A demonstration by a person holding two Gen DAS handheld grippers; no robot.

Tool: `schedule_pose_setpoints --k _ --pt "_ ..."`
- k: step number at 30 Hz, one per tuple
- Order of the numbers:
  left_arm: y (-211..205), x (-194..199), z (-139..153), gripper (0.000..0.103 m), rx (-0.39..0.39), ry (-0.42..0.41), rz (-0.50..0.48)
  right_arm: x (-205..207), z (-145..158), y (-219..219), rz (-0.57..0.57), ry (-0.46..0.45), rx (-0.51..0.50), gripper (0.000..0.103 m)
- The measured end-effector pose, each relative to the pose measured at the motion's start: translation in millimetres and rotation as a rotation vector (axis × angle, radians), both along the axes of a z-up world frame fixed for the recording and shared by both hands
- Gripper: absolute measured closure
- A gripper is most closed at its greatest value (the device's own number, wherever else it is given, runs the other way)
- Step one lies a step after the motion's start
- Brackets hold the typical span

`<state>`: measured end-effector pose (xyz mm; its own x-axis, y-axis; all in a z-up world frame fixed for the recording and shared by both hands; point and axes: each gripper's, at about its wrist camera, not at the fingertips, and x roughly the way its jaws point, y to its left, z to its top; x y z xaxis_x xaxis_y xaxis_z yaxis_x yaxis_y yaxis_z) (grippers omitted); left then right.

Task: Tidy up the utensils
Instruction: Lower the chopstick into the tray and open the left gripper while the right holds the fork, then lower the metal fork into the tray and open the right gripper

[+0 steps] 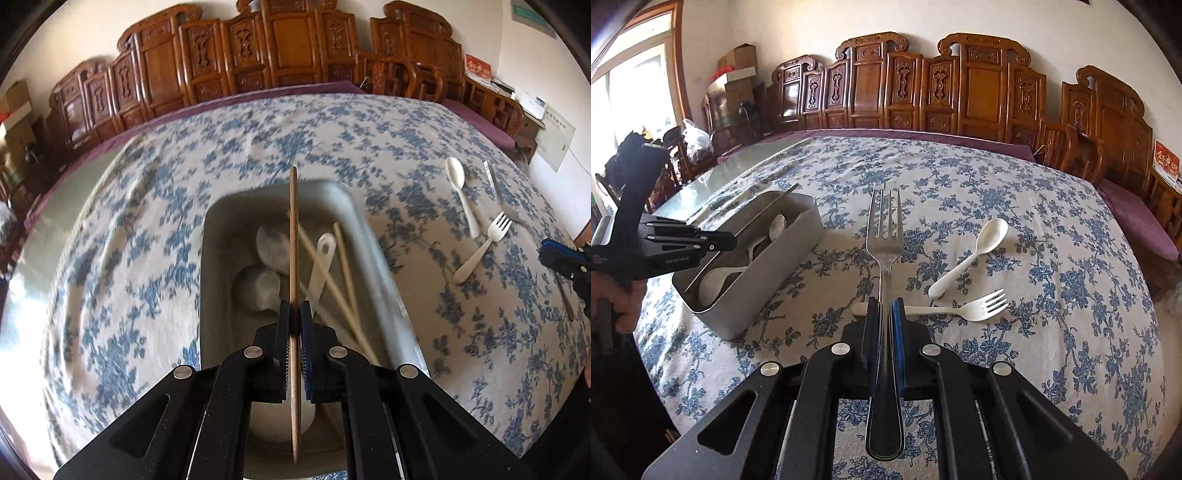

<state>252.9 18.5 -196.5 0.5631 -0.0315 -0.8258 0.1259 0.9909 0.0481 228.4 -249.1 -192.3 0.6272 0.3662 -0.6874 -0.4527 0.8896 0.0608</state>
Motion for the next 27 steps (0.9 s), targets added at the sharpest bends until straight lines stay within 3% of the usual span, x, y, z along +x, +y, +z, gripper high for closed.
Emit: schedule_pose_setpoints --k 11,13,15,27 --pt "6.7 0.2 -7.7 0.098 -0.019 0.02 0.012 0.4 -3.4 4.3 0.002 0.014 -0.007 0.094" --pt "9.9 0.5 -7.6 0.093 -0.028 0.018 0.021 -0.4 -2.4 6.2 0.004 0.012 -0.008 0.094" --pt "12.2 0.1 -4.2 0.081 -0.038 0.008 0.025 -1.2 -0.3 8.3 0.005 0.012 -0.006 0.094" --pt "35.0 -9.3 31.6 0.076 -0.054 -0.104 0.065 -6.6 14.1 51.6 0.052 0.004 0.005 0.094"
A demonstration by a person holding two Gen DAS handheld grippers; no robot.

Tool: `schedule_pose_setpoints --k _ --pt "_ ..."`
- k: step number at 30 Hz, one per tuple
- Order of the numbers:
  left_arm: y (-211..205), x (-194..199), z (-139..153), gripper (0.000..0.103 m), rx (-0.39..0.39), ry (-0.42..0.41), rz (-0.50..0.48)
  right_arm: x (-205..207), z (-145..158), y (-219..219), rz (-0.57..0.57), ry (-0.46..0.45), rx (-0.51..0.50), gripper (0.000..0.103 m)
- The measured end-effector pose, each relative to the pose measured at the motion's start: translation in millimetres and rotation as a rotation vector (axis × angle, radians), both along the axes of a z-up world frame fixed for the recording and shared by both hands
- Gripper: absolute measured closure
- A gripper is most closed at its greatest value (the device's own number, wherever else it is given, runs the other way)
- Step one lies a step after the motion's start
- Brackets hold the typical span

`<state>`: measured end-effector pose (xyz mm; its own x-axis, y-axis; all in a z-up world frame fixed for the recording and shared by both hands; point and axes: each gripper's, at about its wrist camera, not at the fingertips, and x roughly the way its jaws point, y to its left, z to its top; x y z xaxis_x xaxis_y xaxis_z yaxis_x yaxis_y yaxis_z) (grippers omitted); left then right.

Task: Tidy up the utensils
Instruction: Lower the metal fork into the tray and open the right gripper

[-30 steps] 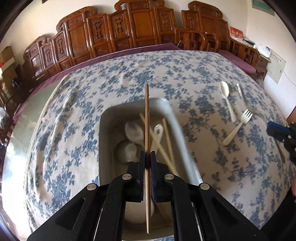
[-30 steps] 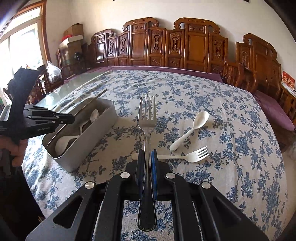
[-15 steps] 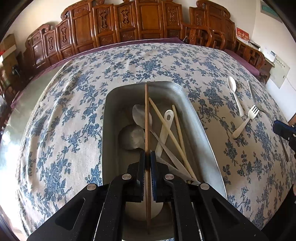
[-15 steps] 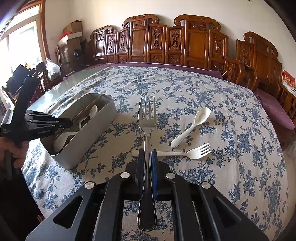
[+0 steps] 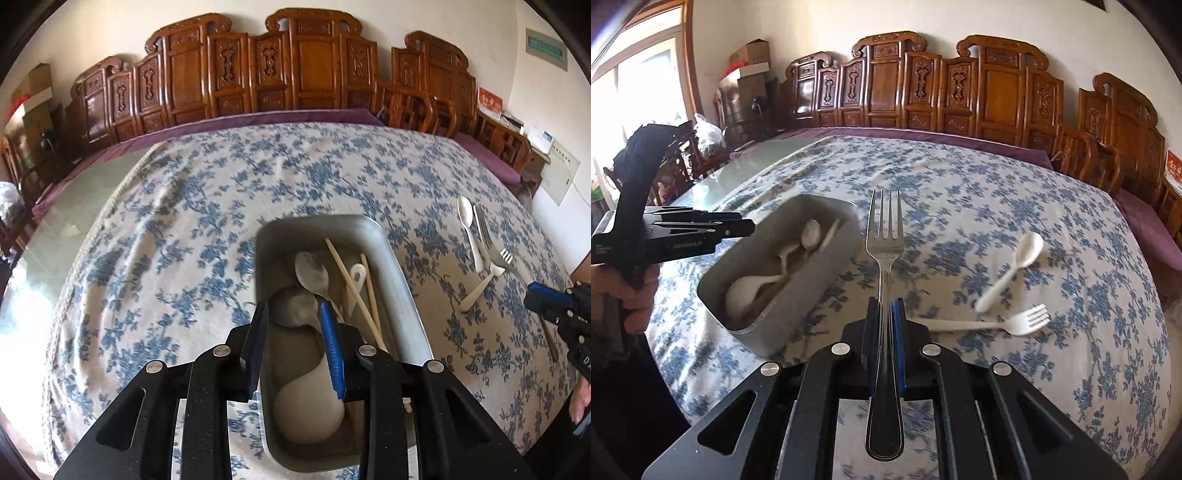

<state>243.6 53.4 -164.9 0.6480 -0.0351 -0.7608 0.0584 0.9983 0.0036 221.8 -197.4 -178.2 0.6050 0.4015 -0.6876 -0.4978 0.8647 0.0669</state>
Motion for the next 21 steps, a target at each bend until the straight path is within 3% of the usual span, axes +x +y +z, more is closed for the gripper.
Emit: schedule_pose_setpoints --k 7,9,13,21 --pt "18.2 -2.0 5.1 0.075 -0.015 -0.017 0.028 3.2 7.6 32.5 0.028 0.019 0.031 0.094" --pt "22.0 -2.7 5.1 0.059 -0.015 -0.024 0.036 4.4 9.2 43.6 0.036 0.022 0.037 0.094" --pt "27.5 -4.4 7.3 0.053 -0.01 -0.036 0.046 8.7 9.1 62.5 0.049 0.033 0.051 0.094" --pt "44.7 -6.4 12.1 0.03 -0.008 -0.056 0.089 21.4 6.3 101.4 0.061 0.064 0.071 0.094"
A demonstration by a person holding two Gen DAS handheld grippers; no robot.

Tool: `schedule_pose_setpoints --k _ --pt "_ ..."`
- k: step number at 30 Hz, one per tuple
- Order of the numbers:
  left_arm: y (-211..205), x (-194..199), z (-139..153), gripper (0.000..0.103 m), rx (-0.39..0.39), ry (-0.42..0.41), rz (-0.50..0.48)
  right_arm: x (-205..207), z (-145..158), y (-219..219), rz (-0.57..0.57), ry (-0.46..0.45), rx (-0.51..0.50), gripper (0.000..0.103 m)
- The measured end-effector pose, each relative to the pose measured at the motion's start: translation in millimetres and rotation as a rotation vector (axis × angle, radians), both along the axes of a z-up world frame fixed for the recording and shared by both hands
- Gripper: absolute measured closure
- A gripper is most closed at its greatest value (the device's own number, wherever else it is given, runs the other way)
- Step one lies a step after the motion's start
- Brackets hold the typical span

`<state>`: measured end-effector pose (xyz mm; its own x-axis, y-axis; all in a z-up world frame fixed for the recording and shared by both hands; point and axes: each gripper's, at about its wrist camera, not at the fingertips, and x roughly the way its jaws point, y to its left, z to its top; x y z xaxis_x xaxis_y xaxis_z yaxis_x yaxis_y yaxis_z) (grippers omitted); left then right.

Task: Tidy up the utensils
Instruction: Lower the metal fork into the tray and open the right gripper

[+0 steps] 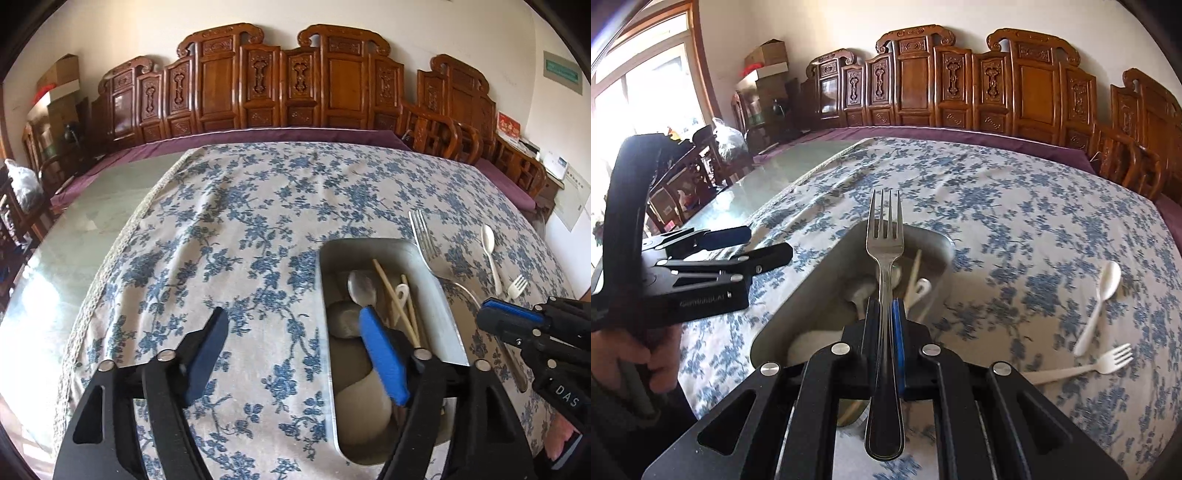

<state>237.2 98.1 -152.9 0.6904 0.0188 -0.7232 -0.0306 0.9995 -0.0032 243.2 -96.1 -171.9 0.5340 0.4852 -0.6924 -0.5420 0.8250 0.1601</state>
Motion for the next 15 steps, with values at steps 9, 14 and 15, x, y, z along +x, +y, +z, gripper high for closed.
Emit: schedule_pose_setpoints --k 9,14,15 --pt "22.6 2.1 2.3 0.025 -0.016 -0.006 0.068 15.1 -12.2 30.2 0.001 0.057 -0.003 0.094" --pt "25.8 3.3 0.6 0.025 -0.02 0.006 0.088 23.8 -29.9 45.4 0.009 0.099 -0.034 0.094" --pt "26.2 3.5 0.9 0.025 -0.021 0.006 0.088 24.8 -32.0 46.2 0.006 0.105 -0.037 0.094"
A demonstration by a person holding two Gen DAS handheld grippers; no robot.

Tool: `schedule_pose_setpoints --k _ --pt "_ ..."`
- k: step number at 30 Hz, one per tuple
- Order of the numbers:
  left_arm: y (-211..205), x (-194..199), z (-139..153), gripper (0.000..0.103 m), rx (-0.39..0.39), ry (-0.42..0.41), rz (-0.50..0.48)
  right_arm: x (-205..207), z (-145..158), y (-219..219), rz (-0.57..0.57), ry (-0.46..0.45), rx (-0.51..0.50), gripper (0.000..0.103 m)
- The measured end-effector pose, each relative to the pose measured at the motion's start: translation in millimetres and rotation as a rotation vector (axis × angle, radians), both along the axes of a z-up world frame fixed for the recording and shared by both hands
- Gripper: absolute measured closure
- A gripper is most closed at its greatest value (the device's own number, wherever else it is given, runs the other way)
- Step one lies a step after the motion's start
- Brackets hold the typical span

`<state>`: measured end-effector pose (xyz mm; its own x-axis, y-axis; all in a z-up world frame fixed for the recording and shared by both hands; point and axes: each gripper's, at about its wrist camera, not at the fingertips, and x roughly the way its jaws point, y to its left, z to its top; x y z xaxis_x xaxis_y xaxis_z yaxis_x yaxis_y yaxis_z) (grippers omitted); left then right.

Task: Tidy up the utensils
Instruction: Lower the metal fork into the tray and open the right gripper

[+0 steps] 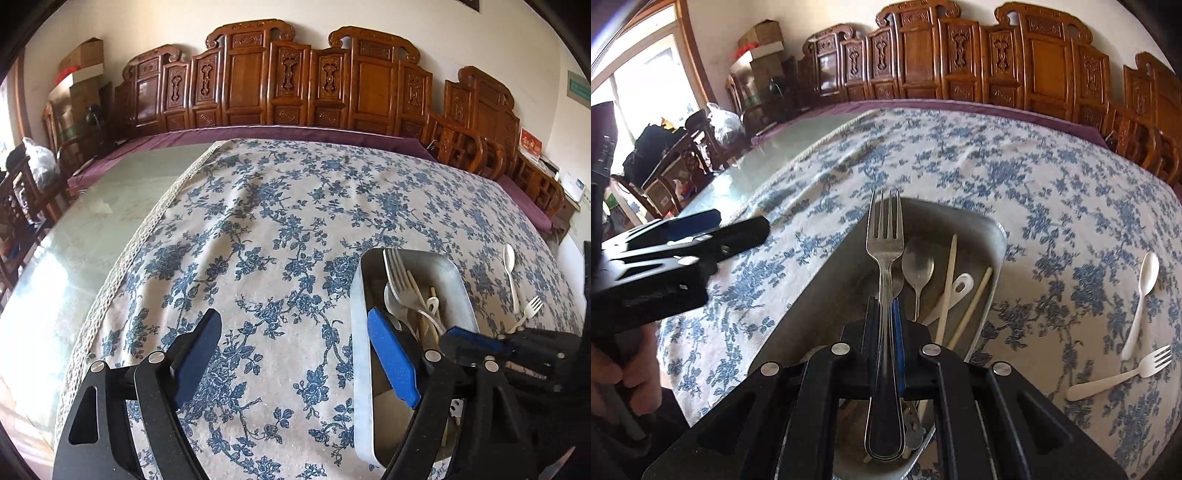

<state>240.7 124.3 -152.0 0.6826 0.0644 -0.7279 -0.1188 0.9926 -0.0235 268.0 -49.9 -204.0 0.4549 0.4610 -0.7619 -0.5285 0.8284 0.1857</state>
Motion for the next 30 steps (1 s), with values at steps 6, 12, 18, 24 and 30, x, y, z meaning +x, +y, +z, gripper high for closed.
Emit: schedule_pose_setpoints --k 6,12,18,24,30 --pt "0.6 0.5 -0.8 0.025 0.0 0.001 0.003 4.5 -14.0 4.7 -0.024 0.03 -0.024 0.093" --pt "0.6 1.3 -0.9 0.025 -0.001 0.005 0.001 4.0 -19.4 5.7 -0.033 0.091 0.03 0.093" --pt "0.9 1.5 0.0 0.025 -0.006 0.004 0.002 -1.6 -20.2 9.6 -0.012 0.113 0.057 0.093" --pt "0.0 0.8 1.1 0.025 -0.008 0.002 -0.004 -10.3 -6.4 3.1 0.018 0.068 0.082 0.093" --pt "-6.2 0.6 2.8 0.025 -0.025 -0.002 -0.02 -22.4 18.1 -35.1 -0.001 -0.016 0.082 0.093"
